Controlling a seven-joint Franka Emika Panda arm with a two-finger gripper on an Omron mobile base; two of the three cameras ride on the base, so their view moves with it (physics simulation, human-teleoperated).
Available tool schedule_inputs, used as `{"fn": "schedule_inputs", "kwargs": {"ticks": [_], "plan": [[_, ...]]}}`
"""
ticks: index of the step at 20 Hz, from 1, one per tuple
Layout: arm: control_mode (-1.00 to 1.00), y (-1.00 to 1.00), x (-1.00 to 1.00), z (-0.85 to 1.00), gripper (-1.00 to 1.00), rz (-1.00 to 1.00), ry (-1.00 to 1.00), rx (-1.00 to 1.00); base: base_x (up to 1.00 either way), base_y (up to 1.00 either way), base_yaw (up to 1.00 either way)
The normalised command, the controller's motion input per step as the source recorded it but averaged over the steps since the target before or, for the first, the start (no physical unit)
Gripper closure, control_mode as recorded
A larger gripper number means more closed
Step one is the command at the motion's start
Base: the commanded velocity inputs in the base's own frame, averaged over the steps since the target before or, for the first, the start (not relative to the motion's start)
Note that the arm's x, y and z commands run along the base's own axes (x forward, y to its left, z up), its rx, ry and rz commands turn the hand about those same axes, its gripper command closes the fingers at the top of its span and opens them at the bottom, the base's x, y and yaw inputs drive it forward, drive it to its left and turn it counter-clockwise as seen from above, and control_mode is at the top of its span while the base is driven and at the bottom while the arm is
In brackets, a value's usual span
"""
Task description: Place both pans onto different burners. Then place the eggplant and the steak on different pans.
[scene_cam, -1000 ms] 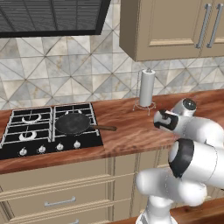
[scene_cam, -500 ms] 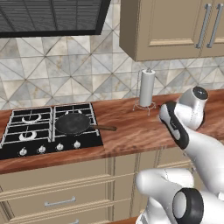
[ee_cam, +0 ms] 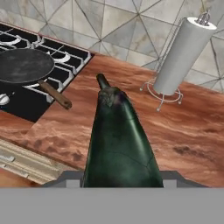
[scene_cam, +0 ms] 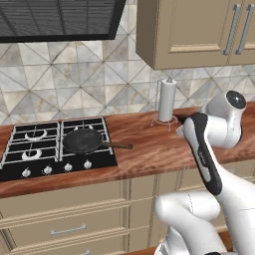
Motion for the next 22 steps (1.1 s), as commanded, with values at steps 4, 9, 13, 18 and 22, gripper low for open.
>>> {"fn": "schedule_inputs", "kwargs": {"ticks": [4, 9, 13, 18, 22], "plan": [[-1.0, 0.45, -0.57, 0.11, 1.0, 0.0, -0.15, 0.0, 0.0, 0.0, 0.0], [-1.0, 0.27, -0.75, 0.12, 1.0, -0.07, -0.12, 0.0, 0.0, 0.0, 0.0], [-1.0, 0.21, -0.41, 0.15, 1.0, -0.07, -0.06, 0.0, 0.0, 0.0, 0.0], [1.0, 0.12, -0.17, 0.03, 1.0, -0.04, -0.02, 0.0, -0.16, 0.05, -0.03], [1.0, 0.0, 0.0, 0.0, 1.0, 0.0, 0.0, 0.0, -0.45, 0.16, -0.02]]}}
